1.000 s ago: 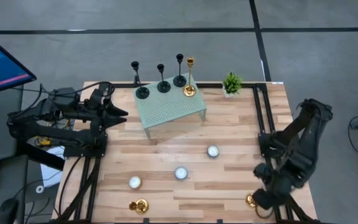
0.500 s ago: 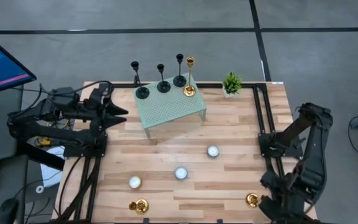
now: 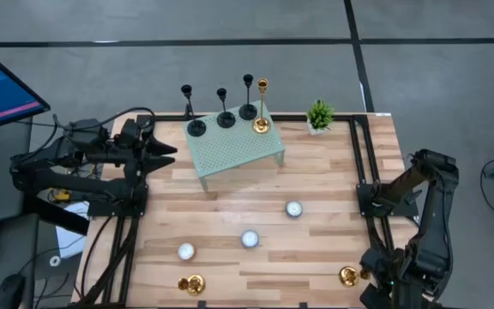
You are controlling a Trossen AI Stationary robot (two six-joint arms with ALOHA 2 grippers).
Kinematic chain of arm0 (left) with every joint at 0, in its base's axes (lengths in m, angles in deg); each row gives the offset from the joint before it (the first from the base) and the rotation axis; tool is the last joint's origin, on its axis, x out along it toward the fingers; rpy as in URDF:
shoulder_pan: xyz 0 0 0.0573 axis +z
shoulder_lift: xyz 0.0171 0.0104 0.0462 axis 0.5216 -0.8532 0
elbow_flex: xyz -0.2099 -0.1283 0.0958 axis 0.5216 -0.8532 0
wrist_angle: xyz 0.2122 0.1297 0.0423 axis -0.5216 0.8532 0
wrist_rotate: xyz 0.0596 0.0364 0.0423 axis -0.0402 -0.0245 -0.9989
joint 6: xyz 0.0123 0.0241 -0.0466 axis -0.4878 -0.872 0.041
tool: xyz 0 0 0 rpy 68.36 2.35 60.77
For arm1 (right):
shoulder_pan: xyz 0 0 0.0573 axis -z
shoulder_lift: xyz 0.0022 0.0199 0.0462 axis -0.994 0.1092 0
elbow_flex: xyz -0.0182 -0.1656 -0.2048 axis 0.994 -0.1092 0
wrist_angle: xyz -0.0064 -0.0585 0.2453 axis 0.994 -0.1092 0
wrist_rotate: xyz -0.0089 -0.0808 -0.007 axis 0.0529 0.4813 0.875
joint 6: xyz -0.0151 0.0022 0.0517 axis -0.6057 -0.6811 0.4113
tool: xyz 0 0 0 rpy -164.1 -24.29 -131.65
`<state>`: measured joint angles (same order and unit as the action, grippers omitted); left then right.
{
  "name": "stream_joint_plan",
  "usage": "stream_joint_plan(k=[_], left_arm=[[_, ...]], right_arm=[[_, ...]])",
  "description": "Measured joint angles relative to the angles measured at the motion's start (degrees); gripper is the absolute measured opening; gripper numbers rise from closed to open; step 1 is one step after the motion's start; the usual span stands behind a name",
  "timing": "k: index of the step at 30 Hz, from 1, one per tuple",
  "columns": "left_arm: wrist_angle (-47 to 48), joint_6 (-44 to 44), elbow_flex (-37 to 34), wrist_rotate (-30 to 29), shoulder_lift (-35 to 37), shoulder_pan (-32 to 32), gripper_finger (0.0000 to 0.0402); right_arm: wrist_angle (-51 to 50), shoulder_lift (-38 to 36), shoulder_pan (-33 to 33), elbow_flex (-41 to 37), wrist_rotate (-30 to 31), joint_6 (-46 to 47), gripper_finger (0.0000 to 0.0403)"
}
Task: Pick & Place candle stick holders
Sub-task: Put the right gold candle holder on the shelf aligned with the other gold candle holder
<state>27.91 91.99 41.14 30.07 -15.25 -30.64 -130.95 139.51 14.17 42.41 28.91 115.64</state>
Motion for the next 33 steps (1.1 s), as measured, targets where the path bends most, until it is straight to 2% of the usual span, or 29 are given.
stream_joint_plan(k=[5,19,33], left_arm=[[-0.5,1.1,0.0,-0.1,0.0,0.0,0.0191],[-1.6,1.1,0.0,-1.7,0.0,0.0,0.0190],[-2.6,1.1,0.0,-2.1,0.0,0.0,0.0190]], right_arm=[[-0.2,2.6,-0.2,0.0,0.2,-0.3,0.0266],[-4.7,8.1,0.6,0.0,7.7,-0.3,0.0266],[-5.4,12.0,1.1,0.0,8.4,-0.2,0.0265]])
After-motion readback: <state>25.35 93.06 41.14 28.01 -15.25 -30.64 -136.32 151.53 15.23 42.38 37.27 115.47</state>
